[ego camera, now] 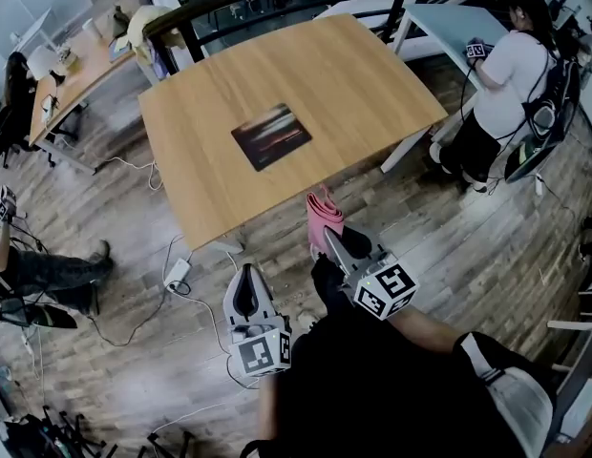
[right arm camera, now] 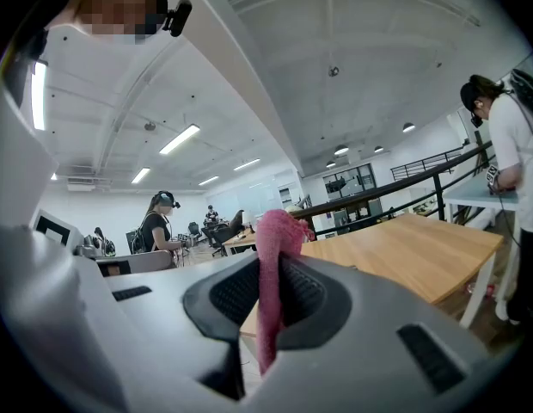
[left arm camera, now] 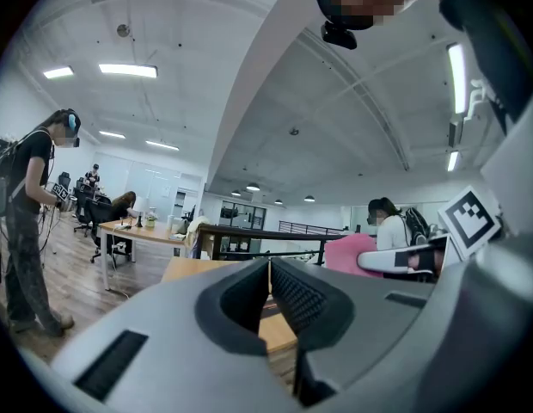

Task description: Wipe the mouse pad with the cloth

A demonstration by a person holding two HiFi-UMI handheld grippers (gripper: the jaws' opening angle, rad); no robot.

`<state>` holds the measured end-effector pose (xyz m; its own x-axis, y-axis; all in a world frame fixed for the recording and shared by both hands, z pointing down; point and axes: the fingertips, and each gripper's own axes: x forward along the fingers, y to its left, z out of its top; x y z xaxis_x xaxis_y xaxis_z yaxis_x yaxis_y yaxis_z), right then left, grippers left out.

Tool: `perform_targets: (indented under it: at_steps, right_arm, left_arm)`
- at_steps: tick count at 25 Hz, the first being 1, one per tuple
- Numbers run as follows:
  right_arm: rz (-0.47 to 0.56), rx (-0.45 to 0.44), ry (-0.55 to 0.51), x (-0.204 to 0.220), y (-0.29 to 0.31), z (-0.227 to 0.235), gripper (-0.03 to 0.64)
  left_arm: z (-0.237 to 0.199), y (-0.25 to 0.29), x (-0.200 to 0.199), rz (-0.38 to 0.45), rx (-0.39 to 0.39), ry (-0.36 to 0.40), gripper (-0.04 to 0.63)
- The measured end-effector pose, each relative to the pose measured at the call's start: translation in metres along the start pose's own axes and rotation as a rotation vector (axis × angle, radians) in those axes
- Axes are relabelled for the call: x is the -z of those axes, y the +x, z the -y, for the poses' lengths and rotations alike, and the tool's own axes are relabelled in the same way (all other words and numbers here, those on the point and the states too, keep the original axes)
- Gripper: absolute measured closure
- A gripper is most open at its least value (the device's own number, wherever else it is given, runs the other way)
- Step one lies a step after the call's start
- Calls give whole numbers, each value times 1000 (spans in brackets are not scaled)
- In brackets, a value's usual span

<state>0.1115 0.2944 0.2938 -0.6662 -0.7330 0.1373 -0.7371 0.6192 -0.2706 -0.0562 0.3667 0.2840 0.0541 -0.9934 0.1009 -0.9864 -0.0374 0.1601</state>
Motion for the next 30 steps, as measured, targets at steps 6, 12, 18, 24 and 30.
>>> perform_targets:
  at_steps: [6, 12, 18, 24, 30]
  right_arm:
    - [-15, -6, 20, -11, 41, 42, 563]
    - [-45, -30, 34, -23, 83, 92, 563]
    - [-61, -71, 39, -39, 121, 135, 563]
    - [-83, -104, 40, -41, 158, 165, 563]
    - [-92, -100, 43, -45, 185, 183, 563]
  left_arm:
    - [2, 61, -1, -26, -6, 6, 569]
    - [6, 122, -7, -46, -43, 7, 569]
    - [4, 169, -11, -67, -110, 20, 569]
    - [-8, 204, -11, -94, -158, 68, 569]
    - [-26, 229, -1, -166, -166, 111, 569]
